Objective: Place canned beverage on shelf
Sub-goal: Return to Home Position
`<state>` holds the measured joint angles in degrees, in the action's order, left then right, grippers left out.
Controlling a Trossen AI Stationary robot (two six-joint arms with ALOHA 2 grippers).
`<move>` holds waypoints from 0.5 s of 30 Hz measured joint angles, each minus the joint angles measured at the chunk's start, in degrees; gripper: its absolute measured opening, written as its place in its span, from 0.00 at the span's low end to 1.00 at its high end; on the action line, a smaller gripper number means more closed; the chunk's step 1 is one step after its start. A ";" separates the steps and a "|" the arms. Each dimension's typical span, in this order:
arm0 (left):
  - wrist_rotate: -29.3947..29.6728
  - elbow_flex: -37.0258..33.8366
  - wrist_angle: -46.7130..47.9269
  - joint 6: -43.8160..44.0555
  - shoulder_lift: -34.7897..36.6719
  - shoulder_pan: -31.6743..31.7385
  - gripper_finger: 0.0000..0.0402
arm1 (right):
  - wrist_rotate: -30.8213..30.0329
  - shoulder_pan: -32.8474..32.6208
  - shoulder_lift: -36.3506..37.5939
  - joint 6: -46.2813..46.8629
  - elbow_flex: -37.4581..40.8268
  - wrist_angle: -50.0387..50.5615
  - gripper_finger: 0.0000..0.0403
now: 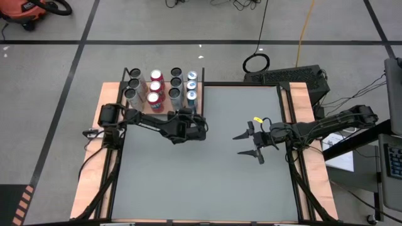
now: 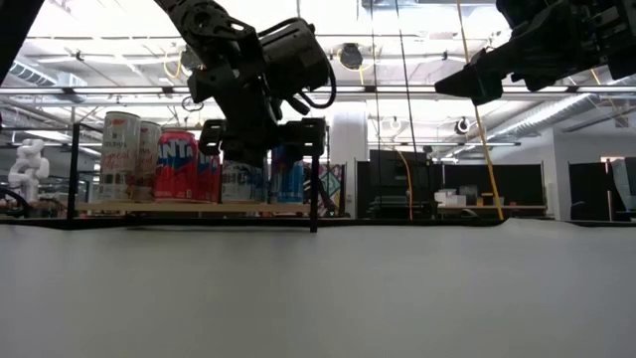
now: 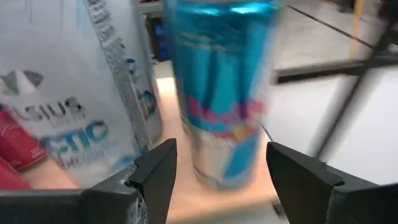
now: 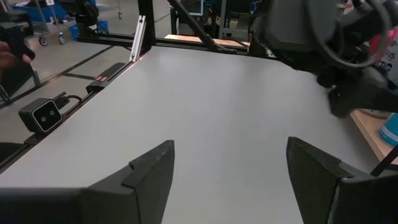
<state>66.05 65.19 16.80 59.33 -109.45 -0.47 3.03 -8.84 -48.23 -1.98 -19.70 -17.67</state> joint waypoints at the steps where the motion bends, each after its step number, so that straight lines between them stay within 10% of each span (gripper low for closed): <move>1: -0.28 -0.02 0.54 -0.24 0.50 -0.80 0.60 | 0.00 0.00 0.00 0.02 0.00 0.16 0.60; 15: -7.36 -0.04 8.70 -15.00 18.52 -18.39 0.37 | -0.04 0.00 0.02 -1.91 0.02 -1.58 0.57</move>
<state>58.69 65.14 25.50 44.33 -90.92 -18.86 2.98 -8.84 -48.21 -3.89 -19.68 -19.25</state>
